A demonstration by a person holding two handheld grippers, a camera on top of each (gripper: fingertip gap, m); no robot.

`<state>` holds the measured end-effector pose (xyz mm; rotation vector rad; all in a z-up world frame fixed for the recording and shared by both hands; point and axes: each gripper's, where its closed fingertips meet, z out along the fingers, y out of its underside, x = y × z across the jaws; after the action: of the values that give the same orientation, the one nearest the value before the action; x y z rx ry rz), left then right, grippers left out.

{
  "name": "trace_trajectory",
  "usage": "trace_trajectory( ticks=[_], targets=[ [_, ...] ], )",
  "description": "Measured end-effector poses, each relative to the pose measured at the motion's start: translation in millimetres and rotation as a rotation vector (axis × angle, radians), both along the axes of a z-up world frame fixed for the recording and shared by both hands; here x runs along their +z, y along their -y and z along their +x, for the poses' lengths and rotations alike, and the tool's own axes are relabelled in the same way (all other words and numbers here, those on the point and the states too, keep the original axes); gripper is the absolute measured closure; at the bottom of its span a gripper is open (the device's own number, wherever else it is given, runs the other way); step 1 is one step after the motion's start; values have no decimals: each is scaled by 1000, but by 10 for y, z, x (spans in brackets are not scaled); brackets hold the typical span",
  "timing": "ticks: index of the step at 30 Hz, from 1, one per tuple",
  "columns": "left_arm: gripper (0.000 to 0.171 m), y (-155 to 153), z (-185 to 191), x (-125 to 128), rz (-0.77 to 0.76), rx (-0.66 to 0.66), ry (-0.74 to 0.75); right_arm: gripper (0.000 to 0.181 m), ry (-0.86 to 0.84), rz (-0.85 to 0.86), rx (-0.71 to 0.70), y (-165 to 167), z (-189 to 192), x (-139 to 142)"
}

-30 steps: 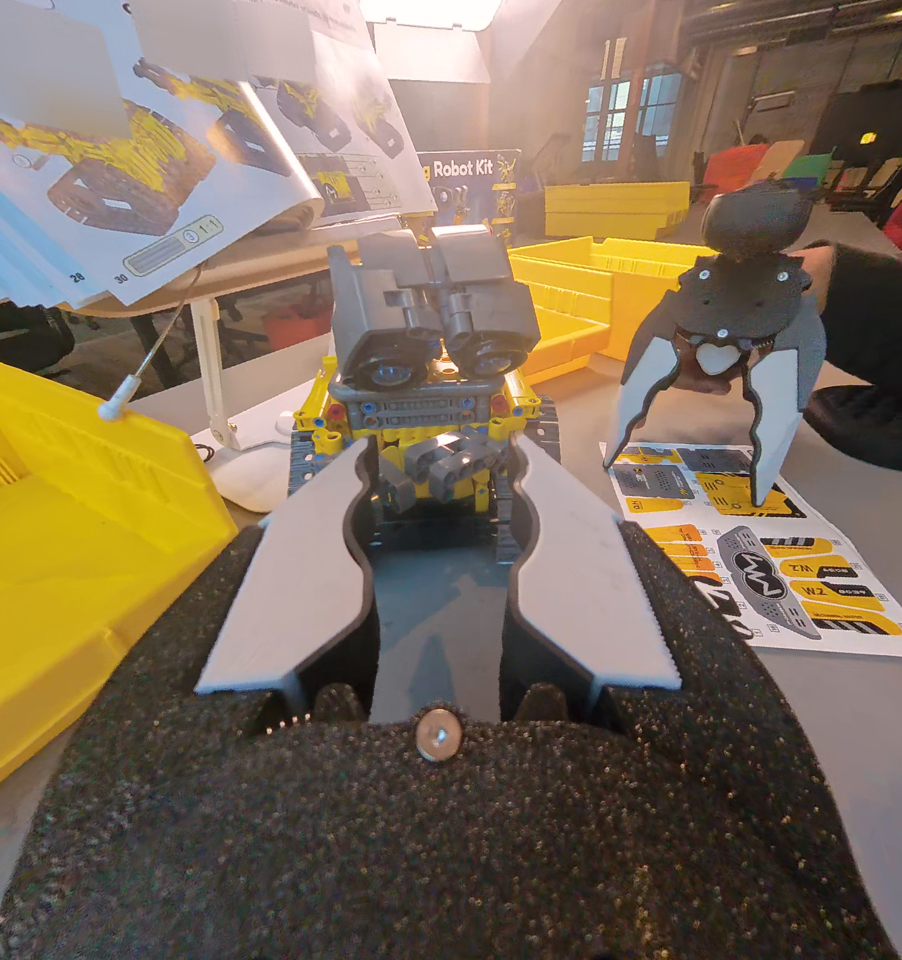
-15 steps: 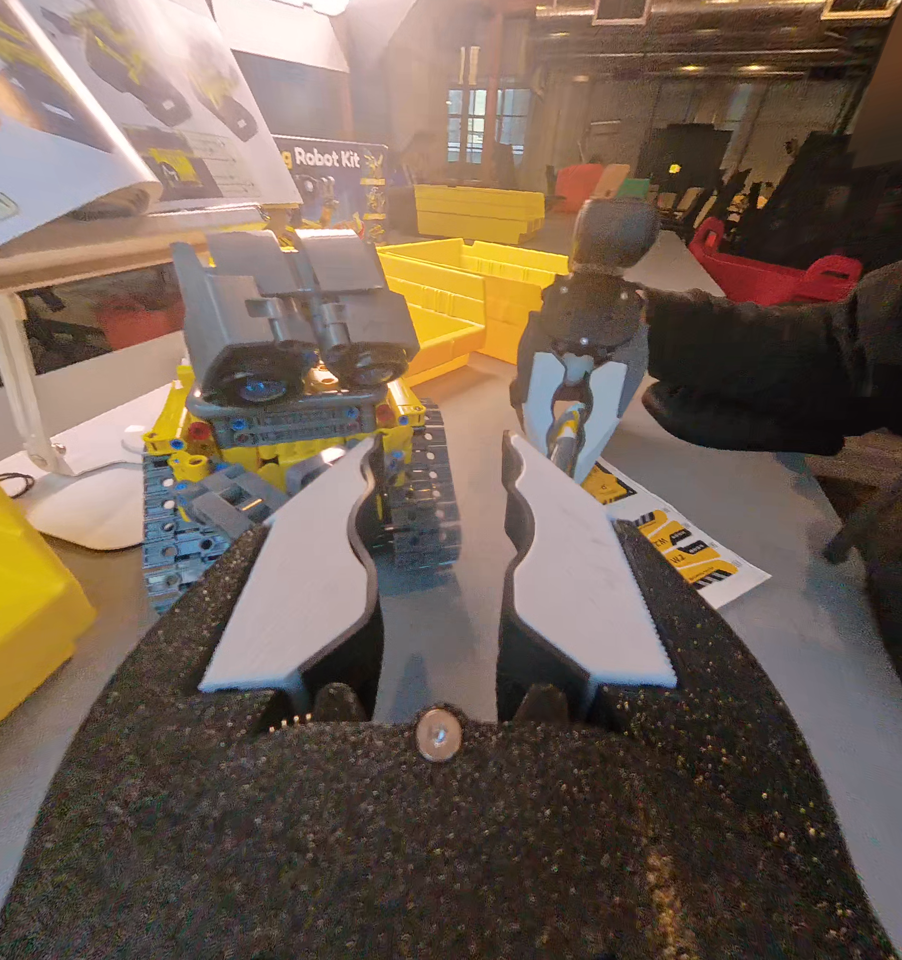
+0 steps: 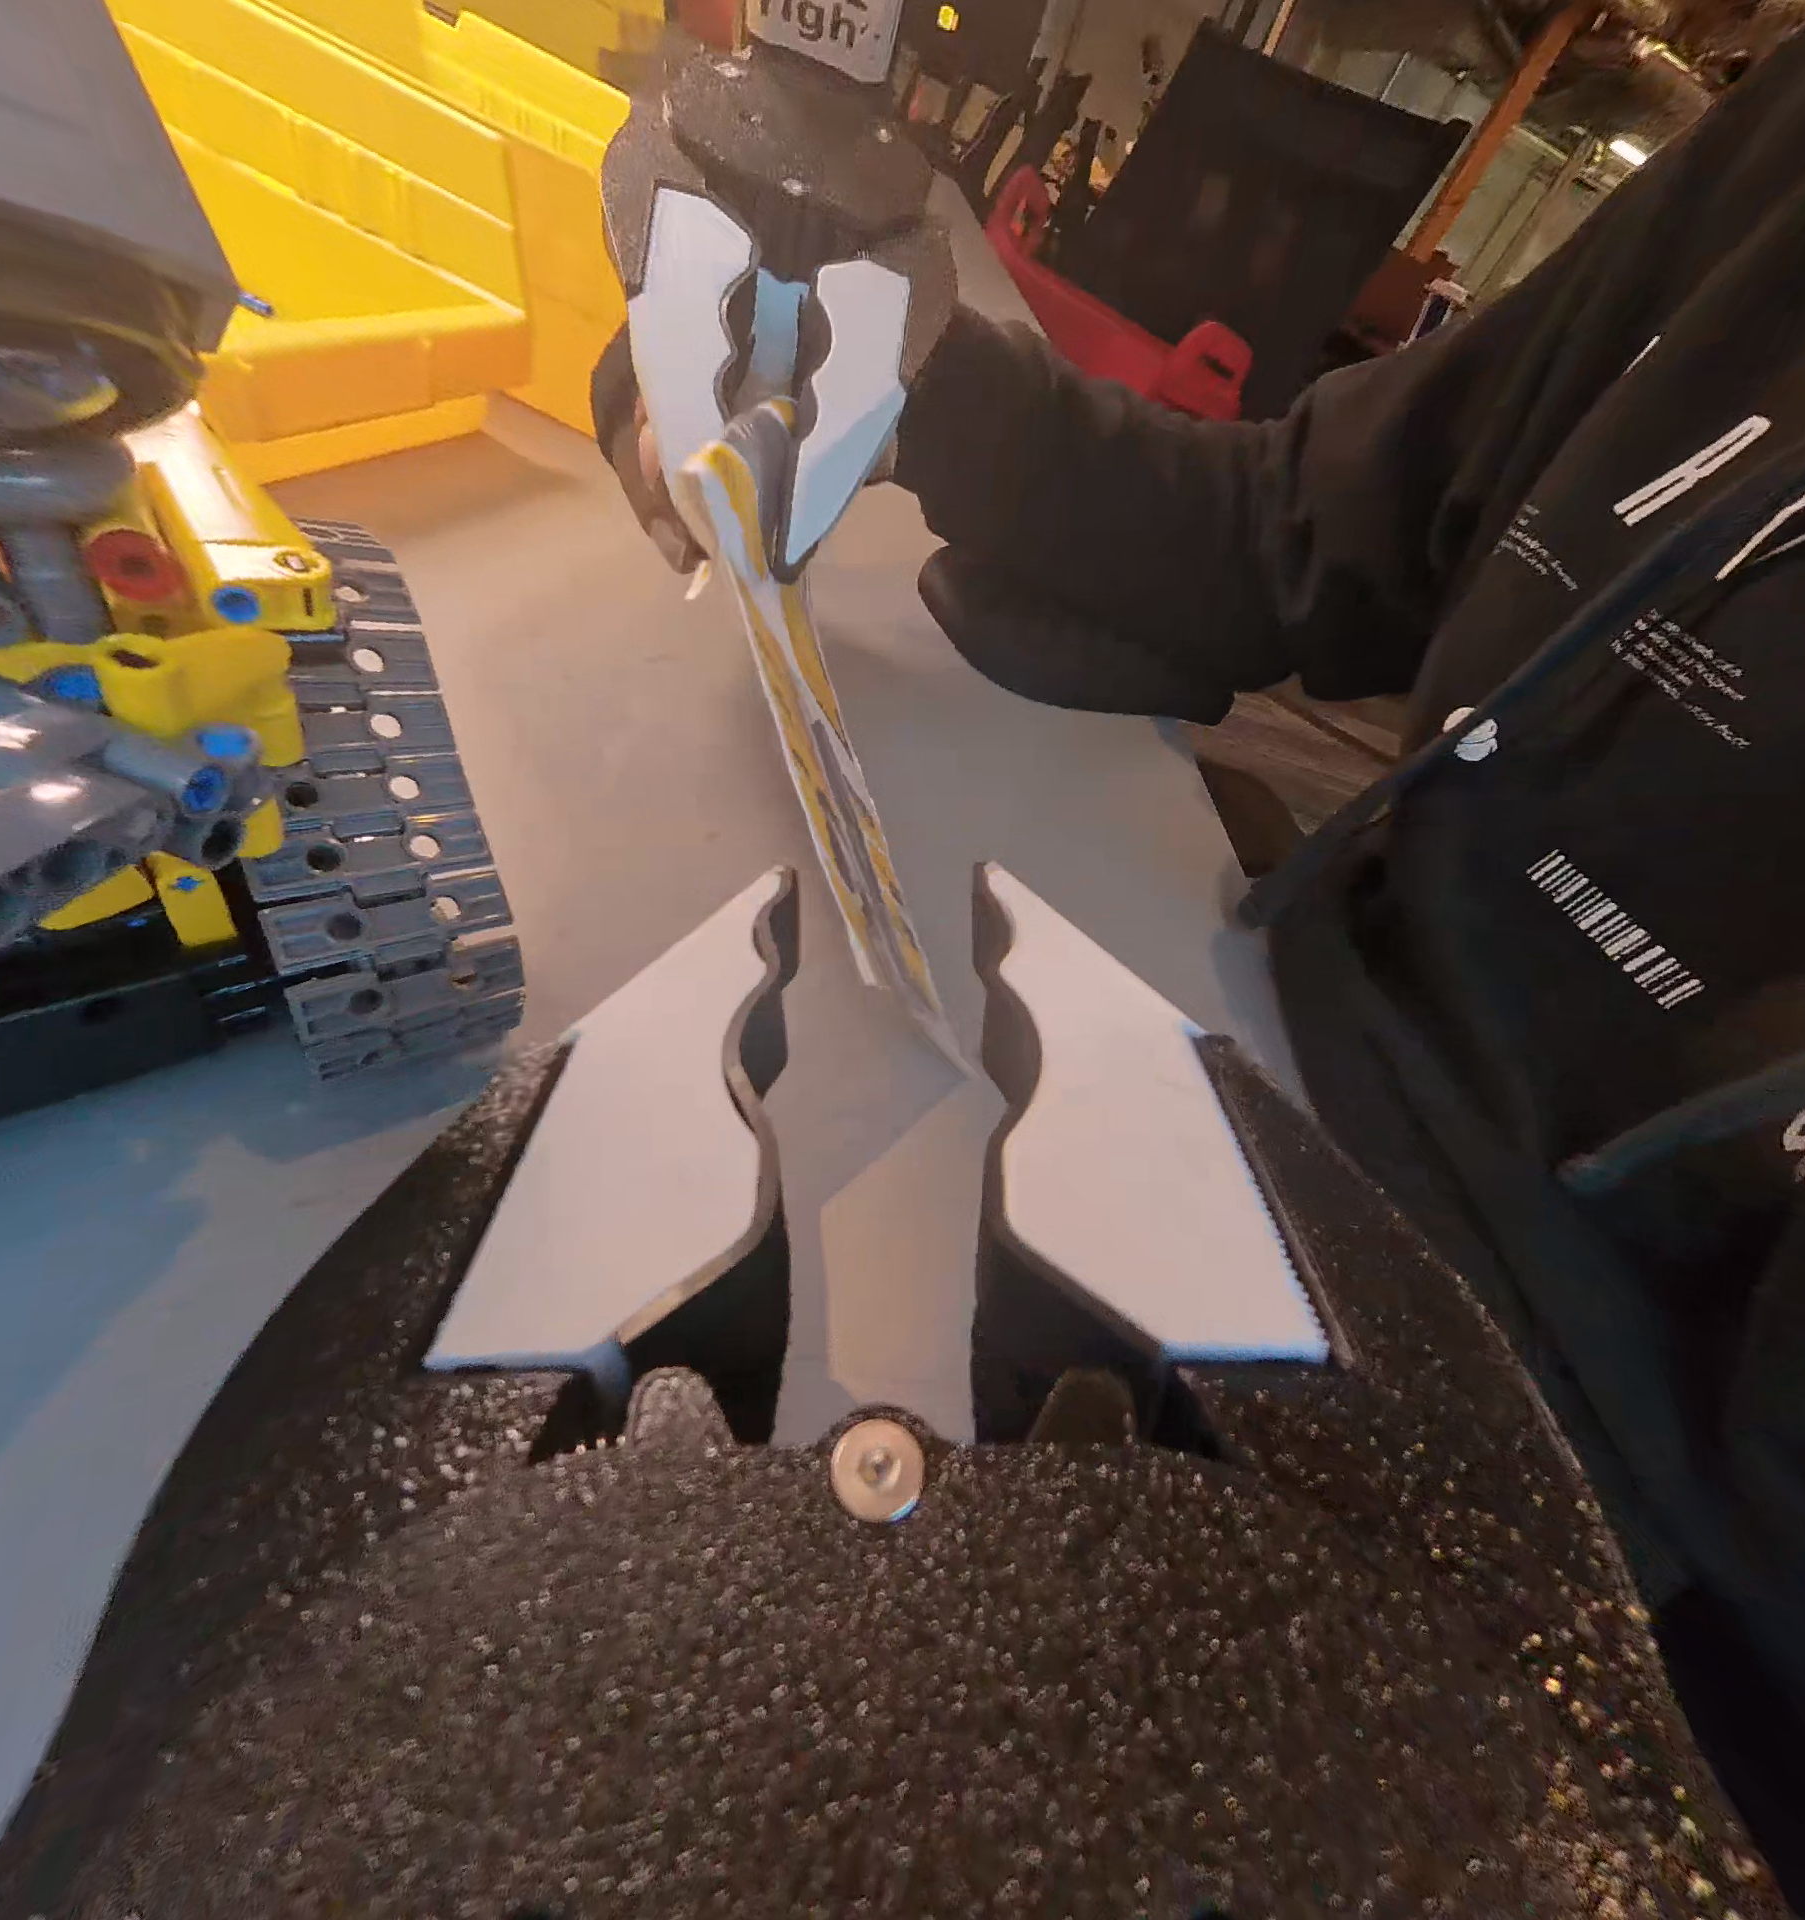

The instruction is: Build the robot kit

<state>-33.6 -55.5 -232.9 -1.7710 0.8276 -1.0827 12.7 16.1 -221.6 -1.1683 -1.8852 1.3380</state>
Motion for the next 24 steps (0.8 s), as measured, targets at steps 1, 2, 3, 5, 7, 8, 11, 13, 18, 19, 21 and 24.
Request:
trace_trajectory(
  ticks=[1,2,3,5,7,8,11,13,18,19,21,24],
  targets=[
    [157,-28,-10,26,3,17,17,168,-21,-30,-4,-2,-10,59],
    [171,-63,-26,62,-2,40,44,168,-44,-57,-9,-7,-19,118],
    [171,-81,-40,105,-20,47,82,168,-66,-81,-15,-18,-27,173],
    [171,-93,-78,203,-56,46,165,164,-99,-123,-32,-52,-38,257],
    [171,-124,-138,274,-80,63,228,160,-113,-172,-29,-59,-33,308],
    [171,-134,-166,304,-92,67,259,157,-113,-195,-26,-62,-29,319],
    [171,-162,-259,408,-113,78,352,142,-78,-271,-3,-60,-1,291],
    [171,-172,-323,481,-107,86,400,132,-45,-330,19,-45,17,250],
    [171,-109,-446,702,-35,67,495,120,57,-444,108,113,51,116],
    [171,-62,-460,775,-1,46,521,118,85,-443,115,145,45,60],
    [171,47,-480,922,68,1,571,114,124,-417,102,170,2,-60],
    [171,157,-480,1025,125,-42,597,111,128,-428,104,222,-62,-100]
  ],
)
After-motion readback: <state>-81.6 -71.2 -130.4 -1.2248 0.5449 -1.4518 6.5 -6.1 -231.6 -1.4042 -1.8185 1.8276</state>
